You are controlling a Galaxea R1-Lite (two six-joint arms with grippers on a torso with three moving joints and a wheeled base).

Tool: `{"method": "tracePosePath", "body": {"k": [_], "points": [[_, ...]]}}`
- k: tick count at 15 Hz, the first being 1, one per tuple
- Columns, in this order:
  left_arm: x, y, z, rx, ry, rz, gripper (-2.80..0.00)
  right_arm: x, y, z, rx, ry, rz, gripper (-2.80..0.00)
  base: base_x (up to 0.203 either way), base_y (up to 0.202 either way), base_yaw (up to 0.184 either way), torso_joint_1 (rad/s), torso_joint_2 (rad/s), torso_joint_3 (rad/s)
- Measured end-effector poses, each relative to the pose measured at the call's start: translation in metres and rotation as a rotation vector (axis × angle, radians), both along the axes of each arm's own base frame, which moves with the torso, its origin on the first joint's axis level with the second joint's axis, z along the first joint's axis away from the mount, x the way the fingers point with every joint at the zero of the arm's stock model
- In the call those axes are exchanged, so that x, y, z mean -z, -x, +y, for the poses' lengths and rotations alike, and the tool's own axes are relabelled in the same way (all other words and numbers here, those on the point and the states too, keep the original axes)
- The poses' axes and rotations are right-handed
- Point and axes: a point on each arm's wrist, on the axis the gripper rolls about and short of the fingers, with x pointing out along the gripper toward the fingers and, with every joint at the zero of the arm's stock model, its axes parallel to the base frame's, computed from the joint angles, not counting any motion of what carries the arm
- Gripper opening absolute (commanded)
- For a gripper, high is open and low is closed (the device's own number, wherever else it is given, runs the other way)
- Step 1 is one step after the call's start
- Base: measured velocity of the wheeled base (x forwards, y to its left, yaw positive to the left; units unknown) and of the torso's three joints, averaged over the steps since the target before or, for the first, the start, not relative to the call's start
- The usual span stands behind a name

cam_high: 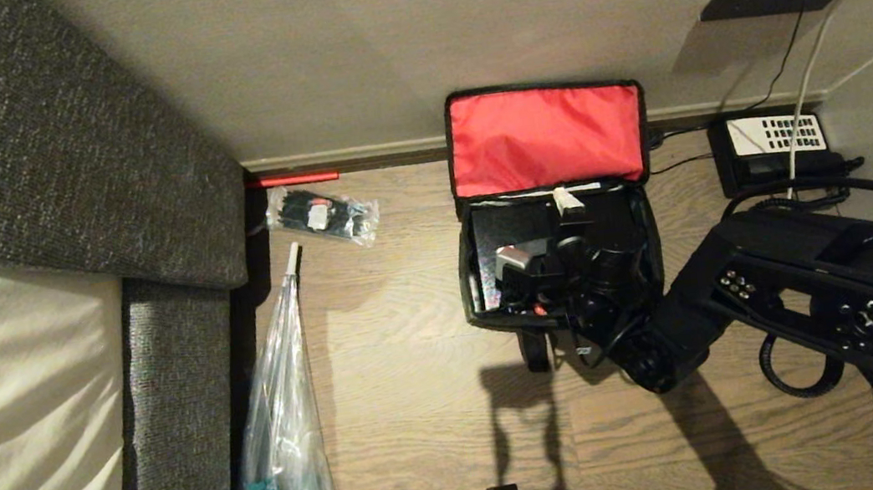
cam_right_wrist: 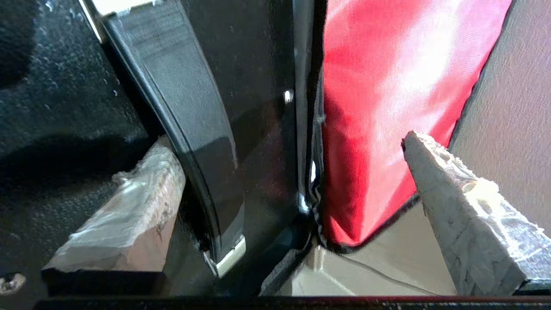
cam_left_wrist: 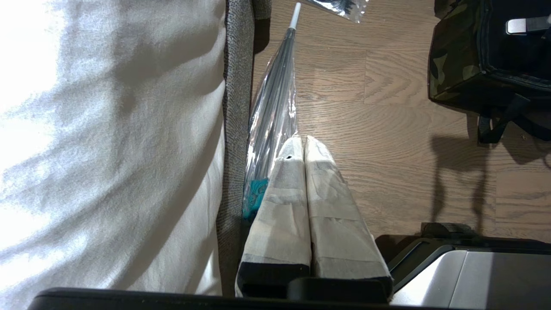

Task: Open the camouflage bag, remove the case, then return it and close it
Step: Grip the handle

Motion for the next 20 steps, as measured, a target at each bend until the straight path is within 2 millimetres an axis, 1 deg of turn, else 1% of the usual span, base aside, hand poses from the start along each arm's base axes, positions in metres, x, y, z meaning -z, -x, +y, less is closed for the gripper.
{"method": "tracePosePath", "body": {"k": [3, 5, 7, 10, 13, 17, 20], "points": [[0.000, 0.000, 0.000, 0.000, 0.000, 0.000, -2.80, 0.005, 0.002, -0.002, 0.058, -0.022, -0.002, 0.00, 0.000, 0.000, 0.000, 0.000, 0.00, 0.000], [0.000, 0.000, 0.000, 0.000, 0.000, 0.000, -2.80, 0.014, 0.007, -0.003, 0.071, -0.023, -0.006, 0.00, 0.000, 0.000, 0.000, 0.000, 0.00, 0.000], [0.000, 0.000, 0.000, 0.000, 0.000, 0.000, -2.80, 0.021, 0.010, -0.001, 0.078, -0.030, 0.003, 0.00, 0.000, 0.000, 0.000, 0.000, 0.00, 0.000], [0.000, 0.000, 0.000, 0.000, 0.000, 0.000, -2.80, 0.033, 0.012, 0.006, 0.110, -0.072, 0.008, 0.00, 0.000, 0.000, 0.000, 0.000, 0.00, 0.000], [0.000, 0.000, 0.000, 0.000, 0.000, 0.000, -2.80, 0.043, 0.010, 0.013, 0.099, -0.113, 0.005, 0.00, 0.000, 0.000, 0.000, 0.000, 0.00, 0.000], [0.000, 0.000, 0.000, 0.000, 0.000, 0.000, -2.80, 0.052, 0.006, 0.016, 0.078, -0.110, -0.004, 0.00, 0.000, 0.000, 0.000, 0.000, 0.00, 0.000], [0.000, 0.000, 0.000, 0.000, 0.000, 0.000, -2.80, 0.052, 0.002, 0.015, 0.057, -0.106, -0.014, 0.00, 0.000, 0.000, 0.000, 0.000, 0.00, 0.000]]}}
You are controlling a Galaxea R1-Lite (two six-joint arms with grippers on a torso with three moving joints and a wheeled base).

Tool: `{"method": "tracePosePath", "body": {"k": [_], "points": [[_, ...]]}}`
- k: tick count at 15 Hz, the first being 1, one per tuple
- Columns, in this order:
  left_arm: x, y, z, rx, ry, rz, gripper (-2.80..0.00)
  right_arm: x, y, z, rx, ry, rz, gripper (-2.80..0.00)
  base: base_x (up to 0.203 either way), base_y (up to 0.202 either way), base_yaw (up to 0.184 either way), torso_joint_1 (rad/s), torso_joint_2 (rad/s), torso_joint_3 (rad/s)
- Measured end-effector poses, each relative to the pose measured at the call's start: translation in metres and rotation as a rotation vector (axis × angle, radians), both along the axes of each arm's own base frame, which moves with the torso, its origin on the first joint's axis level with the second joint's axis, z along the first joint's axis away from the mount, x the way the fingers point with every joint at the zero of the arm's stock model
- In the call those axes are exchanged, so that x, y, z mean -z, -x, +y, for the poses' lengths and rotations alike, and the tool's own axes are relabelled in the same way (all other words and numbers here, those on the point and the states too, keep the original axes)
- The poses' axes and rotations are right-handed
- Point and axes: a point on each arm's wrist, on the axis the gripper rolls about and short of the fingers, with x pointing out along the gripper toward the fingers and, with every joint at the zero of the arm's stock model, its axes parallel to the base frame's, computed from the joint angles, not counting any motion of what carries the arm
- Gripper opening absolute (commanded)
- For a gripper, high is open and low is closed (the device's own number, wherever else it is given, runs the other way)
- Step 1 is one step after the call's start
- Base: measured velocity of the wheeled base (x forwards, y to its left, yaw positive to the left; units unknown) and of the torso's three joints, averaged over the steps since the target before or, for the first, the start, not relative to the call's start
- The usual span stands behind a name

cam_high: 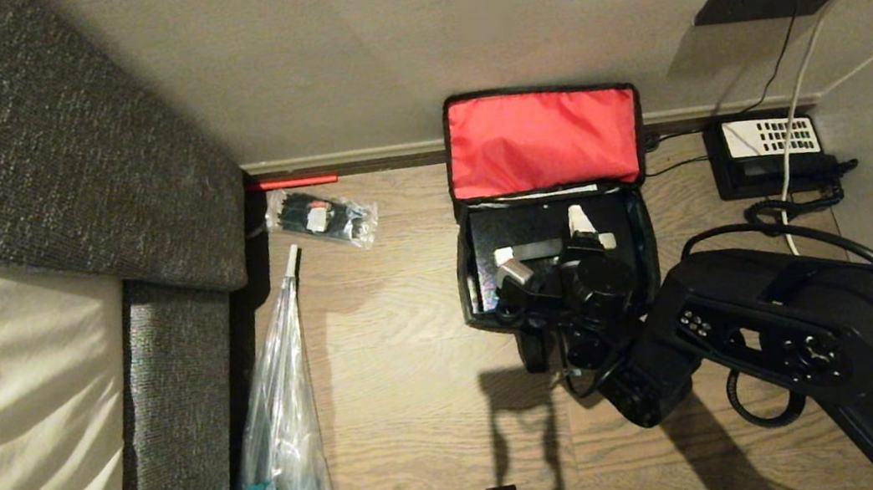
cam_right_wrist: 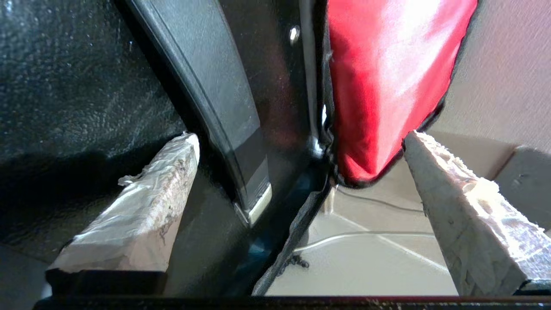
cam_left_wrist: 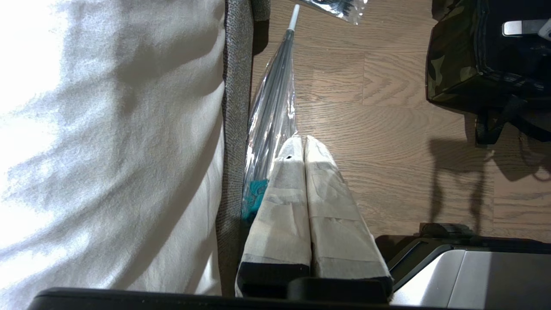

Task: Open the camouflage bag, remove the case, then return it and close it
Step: Grip the handle

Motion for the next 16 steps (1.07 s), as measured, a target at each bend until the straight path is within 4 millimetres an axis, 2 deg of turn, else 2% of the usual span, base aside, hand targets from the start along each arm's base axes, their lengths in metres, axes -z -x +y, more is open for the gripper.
{"method": "tracePosePath", "body": {"k": [5, 16], "points": [[0.000, 0.000, 0.000, 0.000, 0.000, 0.000, -2.80, -0.010, -0.008, -0.003, -0.032, 0.018, -0.035, 0.00, 0.000, 0.000, 0.000, 0.000, 0.00, 0.000], [0.000, 0.000, 0.000, 0.000, 0.000, 0.000, -2.80, -0.016, -0.028, -0.023, -0.006, 0.035, -0.081, 0.00, 0.000, 0.000, 0.000, 0.000, 0.00, 0.000]]}}
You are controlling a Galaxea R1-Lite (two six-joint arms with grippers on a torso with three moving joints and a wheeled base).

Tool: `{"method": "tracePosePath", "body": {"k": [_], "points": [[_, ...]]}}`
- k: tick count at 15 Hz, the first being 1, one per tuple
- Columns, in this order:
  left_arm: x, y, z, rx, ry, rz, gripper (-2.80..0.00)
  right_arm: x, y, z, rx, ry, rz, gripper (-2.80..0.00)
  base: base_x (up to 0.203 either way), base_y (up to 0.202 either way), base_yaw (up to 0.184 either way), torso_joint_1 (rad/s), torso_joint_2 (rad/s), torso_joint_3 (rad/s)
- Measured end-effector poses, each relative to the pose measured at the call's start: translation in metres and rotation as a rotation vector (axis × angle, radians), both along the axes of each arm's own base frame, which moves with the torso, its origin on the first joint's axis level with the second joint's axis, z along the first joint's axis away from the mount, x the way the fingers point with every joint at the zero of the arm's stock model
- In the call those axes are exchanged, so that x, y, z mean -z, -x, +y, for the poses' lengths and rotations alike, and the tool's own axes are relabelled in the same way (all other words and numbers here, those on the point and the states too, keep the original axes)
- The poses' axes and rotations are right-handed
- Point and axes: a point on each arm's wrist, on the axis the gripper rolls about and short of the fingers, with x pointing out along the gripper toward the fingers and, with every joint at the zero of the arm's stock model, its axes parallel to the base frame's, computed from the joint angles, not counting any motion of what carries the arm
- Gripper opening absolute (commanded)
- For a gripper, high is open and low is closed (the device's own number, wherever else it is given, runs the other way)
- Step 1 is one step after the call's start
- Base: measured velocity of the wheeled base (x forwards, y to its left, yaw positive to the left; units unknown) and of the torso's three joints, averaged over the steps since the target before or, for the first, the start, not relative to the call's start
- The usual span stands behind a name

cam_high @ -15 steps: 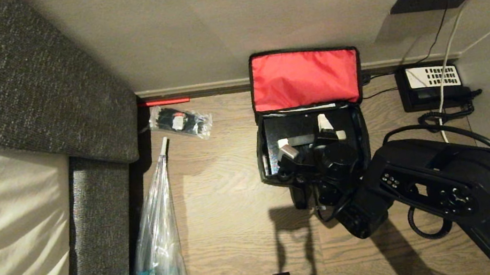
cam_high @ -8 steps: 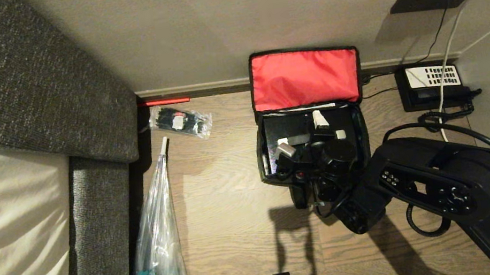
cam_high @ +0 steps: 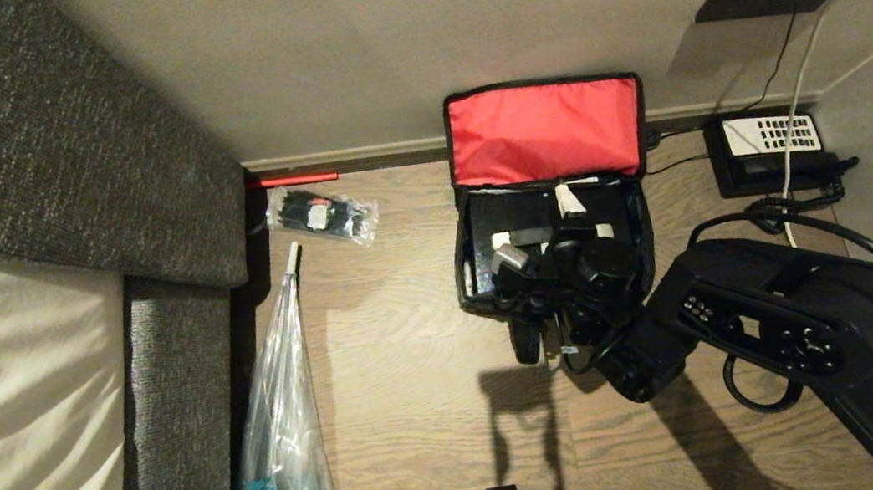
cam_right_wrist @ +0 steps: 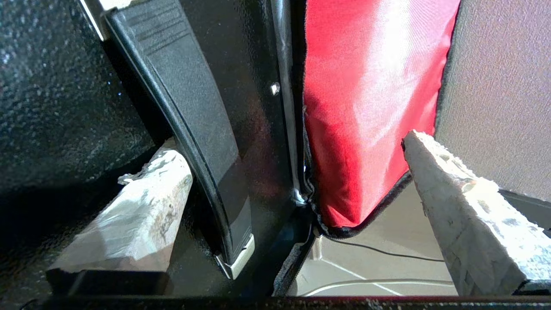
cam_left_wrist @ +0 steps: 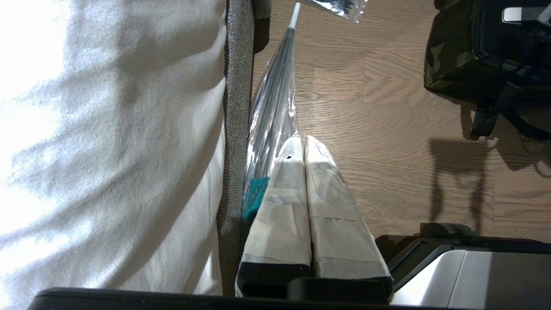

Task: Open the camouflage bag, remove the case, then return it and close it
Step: Grip the handle

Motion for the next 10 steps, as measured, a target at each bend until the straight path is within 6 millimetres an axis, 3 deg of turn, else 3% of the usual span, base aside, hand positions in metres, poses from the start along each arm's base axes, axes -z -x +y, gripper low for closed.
{"method": "tracePosePath", "body": {"k": [4, 5, 10], "points": [[0.0000, 0.0000, 0.0000, 0.000, 0.000, 0.000, -2.80, -0.0011, 0.0005, -0.0007, 0.004, 0.000, 0.002, 0.00, 0.000, 0.000, 0.000, 0.000, 0.00, 0.000], [0.0000, 0.0000, 0.0000, 0.000, 0.000, 0.000, -2.80, -0.0005, 0.0009, -0.0009, 0.005, 0.002, 0.005, -2.80, 0.000, 0.000, 0.000, 0.000, 0.00, 0.000], [0.0000, 0.0000, 0.0000, 0.000, 0.000, 0.000, -2.80, 0.0066, 0.0006, -0.0008, 0.007, 0.001, 0.029, -2.80, 0.000, 0.000, 0.000, 0.000, 0.00, 0.000]]}}
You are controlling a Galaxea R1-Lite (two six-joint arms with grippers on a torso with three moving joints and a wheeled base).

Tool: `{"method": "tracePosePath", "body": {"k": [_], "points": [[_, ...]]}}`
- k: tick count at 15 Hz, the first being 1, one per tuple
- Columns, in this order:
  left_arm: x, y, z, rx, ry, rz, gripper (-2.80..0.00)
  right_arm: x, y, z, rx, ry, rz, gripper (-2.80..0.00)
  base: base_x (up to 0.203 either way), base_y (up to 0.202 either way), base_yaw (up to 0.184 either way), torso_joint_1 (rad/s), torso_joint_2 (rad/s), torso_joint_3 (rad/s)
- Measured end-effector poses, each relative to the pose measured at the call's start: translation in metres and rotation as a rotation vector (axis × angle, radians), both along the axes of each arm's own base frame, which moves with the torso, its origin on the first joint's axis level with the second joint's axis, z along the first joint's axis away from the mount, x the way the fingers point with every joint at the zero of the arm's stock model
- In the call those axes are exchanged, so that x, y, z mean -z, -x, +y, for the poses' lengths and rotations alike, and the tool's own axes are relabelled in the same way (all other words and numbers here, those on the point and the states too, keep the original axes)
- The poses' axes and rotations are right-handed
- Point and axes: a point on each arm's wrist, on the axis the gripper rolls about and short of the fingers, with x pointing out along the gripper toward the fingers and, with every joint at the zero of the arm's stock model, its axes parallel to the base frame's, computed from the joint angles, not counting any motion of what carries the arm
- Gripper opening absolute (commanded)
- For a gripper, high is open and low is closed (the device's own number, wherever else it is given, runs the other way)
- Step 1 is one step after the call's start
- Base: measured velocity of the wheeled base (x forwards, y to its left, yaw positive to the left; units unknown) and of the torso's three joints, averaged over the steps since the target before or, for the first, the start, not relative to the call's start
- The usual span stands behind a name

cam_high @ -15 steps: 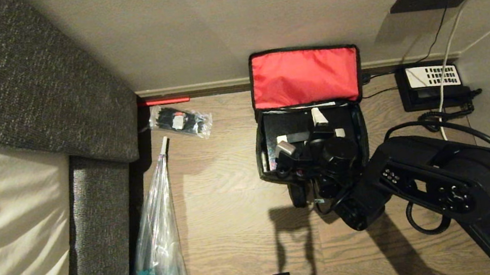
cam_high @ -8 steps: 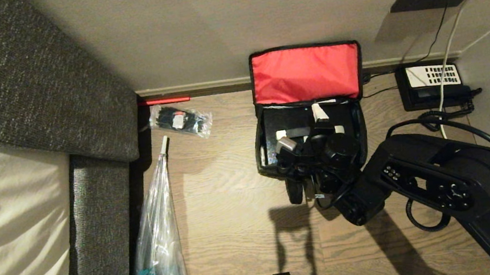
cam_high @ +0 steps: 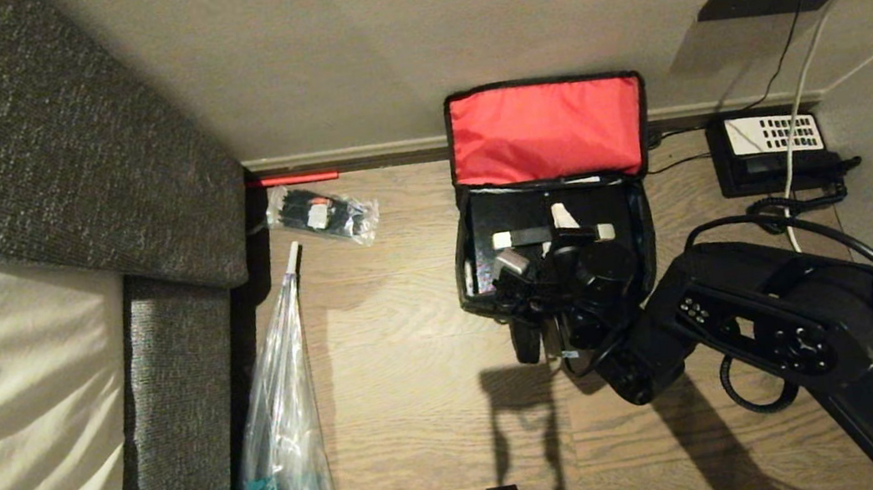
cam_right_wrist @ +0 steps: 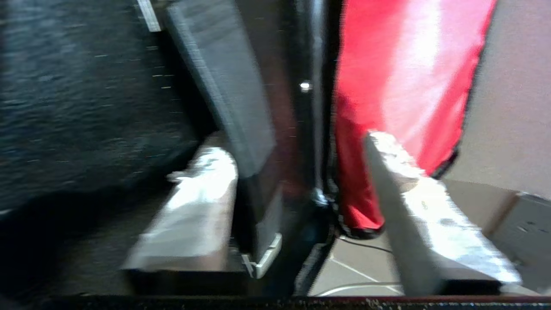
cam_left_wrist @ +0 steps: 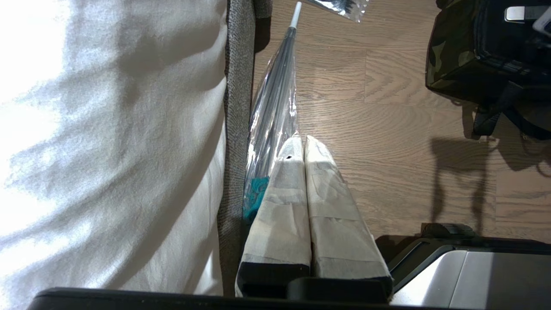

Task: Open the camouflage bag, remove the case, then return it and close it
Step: Grip the handle

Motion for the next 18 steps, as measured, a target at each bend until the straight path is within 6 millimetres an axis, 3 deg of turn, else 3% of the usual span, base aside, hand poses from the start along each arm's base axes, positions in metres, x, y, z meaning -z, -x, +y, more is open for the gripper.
{"method": "tracePosePath", "body": {"k": [8, 18], "points": [[0.000, 0.000, 0.000, 0.000, 0.000, 0.000, -2.80, -0.005, 0.008, 0.006, -0.015, -0.008, 0.003, -2.80, 0.000, 0.000, 0.000, 0.000, 0.00, 0.000], [0.000, 0.000, 0.000, 0.000, 0.000, 0.000, -2.80, -0.057, 0.039, 0.026, -0.080, -0.019, -0.041, -2.80, 0.000, 0.000, 0.000, 0.000, 0.00, 0.000]]}}
